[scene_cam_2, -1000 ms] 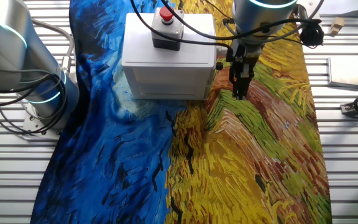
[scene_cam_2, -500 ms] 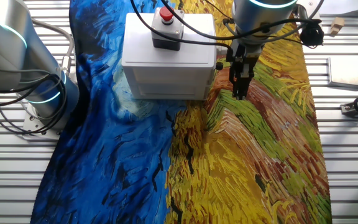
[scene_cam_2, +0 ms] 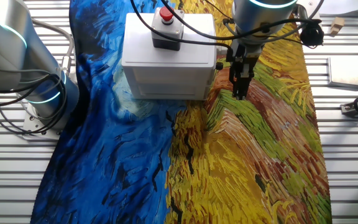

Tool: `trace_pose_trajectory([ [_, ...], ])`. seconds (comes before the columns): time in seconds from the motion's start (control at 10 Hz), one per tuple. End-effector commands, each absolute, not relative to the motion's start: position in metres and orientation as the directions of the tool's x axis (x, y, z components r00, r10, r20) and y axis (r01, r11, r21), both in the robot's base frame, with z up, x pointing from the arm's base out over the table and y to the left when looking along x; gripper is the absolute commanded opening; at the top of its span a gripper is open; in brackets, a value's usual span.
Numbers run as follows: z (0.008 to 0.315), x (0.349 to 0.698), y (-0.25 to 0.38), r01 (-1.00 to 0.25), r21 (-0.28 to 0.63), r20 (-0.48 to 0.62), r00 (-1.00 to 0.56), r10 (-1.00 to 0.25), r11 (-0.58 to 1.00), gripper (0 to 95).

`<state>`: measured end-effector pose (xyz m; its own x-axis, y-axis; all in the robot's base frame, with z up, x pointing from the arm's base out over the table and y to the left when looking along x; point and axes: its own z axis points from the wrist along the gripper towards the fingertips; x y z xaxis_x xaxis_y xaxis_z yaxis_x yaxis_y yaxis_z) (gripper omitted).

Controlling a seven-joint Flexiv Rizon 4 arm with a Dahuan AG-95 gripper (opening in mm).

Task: Take something out of a drawer

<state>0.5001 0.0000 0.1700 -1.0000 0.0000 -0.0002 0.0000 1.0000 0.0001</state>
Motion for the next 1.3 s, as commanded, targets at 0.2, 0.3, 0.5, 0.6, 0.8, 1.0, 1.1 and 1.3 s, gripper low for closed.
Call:
trace_pose_trajectory([
  [0.2,0.1700,0.5000,0.0000,-0.020,0.036,-0.004,-1.000,-0.019,0.999,0.0],
  [0.3,0.1700,0.5000,0.0000,-0.019,0.036,-0.004,-1.000,-0.019,0.999,0.0],
  [0.5,0.1700,0.5000,0.0000,-0.019,0.036,-0.004,-1.000,-0.019,0.999,0.0],
  [0.6,0.1700,0.5000,0.0000,-0.019,0.036,-0.004,-1.000,-0.019,0.999,0.0],
  [0.8,0.1700,0.5000,0.0000,-0.019,0.036,-0.004,-1.000,-0.019,0.999,0.0],
  [1.0,0.1700,0.5000,0.0000,-0.019,0.036,-0.004,-1.000,-0.019,0.999,0.0],
  [1.1,0.1700,0.5000,0.0000,-0.019,0.036,-0.004,-1.000,-0.019,0.999,0.0],
  [1.3,0.1700,0.5000,0.0000,-0.019,0.036,-0.004,-1.000,-0.019,0.999,0.0],
])
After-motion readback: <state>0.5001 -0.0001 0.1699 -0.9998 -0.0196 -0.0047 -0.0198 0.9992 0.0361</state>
